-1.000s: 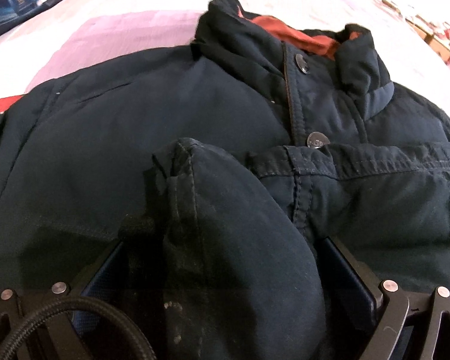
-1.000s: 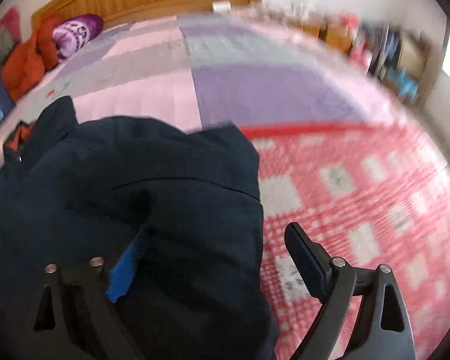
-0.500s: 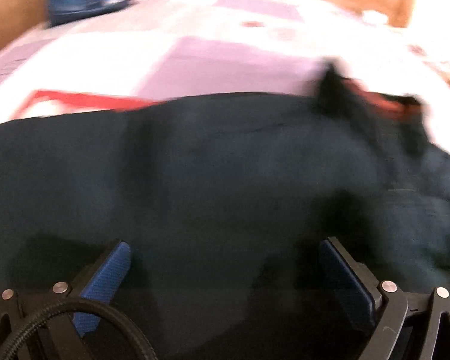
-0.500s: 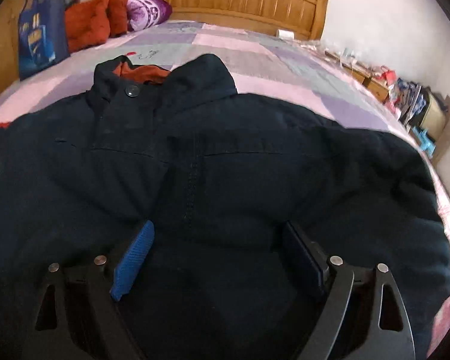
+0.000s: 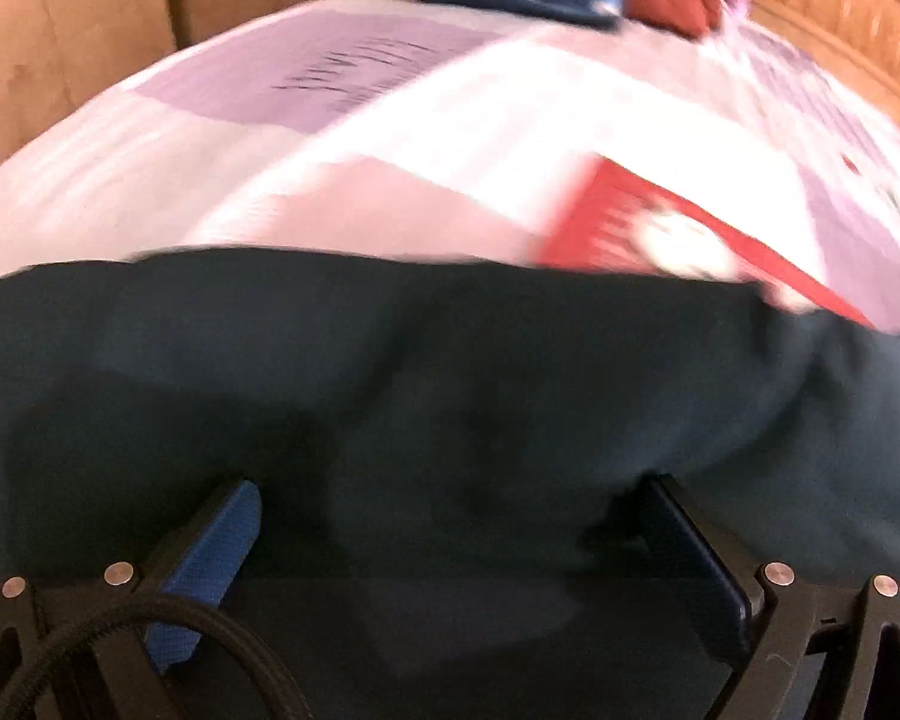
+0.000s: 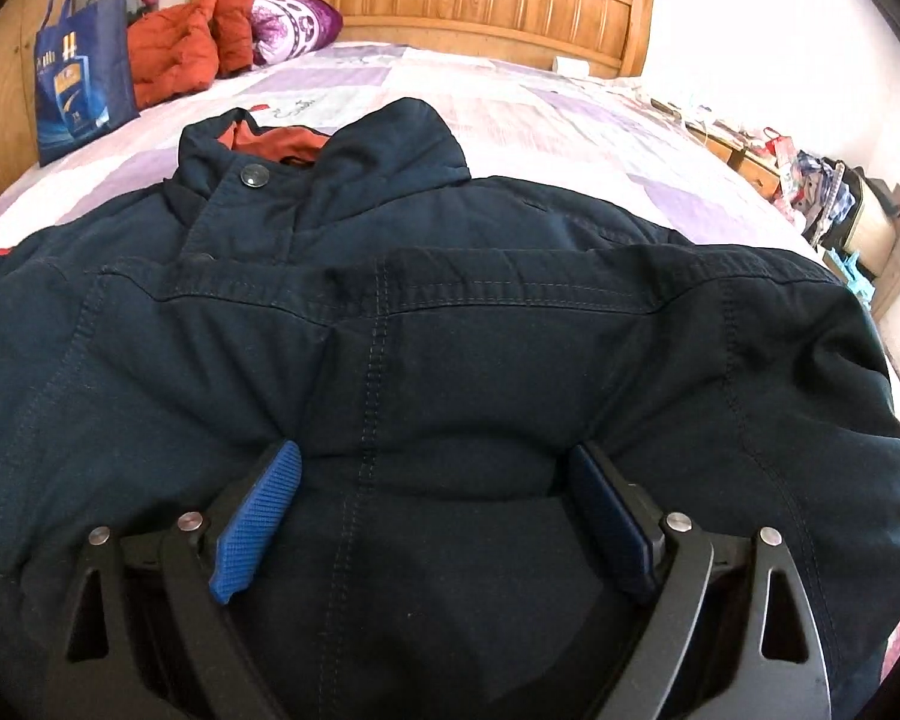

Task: Fold large clothes
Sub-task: 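Move the left tool to the other sleeve cuff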

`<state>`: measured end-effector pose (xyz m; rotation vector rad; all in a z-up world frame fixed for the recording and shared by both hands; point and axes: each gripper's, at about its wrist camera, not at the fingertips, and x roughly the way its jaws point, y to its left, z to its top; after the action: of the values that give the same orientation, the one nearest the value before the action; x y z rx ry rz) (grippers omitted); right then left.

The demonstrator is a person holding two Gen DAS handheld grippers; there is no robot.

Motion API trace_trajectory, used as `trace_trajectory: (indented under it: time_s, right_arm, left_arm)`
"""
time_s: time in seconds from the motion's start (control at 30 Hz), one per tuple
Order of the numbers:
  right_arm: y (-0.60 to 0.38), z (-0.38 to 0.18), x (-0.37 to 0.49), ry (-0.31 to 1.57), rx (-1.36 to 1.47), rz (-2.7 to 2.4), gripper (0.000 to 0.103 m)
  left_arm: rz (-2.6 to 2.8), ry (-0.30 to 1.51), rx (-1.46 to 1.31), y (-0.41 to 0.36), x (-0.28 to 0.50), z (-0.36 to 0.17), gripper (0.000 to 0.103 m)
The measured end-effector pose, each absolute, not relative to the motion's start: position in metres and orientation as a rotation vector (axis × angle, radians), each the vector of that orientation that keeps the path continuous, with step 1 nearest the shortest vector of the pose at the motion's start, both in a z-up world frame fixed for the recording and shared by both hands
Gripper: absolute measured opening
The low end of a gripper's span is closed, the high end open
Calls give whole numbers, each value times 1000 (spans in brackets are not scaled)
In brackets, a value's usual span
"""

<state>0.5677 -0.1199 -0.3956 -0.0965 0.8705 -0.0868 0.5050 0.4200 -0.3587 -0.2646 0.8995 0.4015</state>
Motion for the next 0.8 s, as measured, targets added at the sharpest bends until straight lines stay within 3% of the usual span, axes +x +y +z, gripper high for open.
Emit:
trace_trajectory:
  time_s: [0.33,0.5,0.8]
  right_arm:
    - [-118,-397,570,871,-106,-95,94]
    - [-117,-398,572,872,-107,-99,94]
    - [-117,-397,572,872,-108,-99,94]
  left_arm:
    - [489,859,-196,504,463,-352,101]
    - [606,847,-305,567,426,-358,101]
    - [638,818,-278,581,408,-348,100]
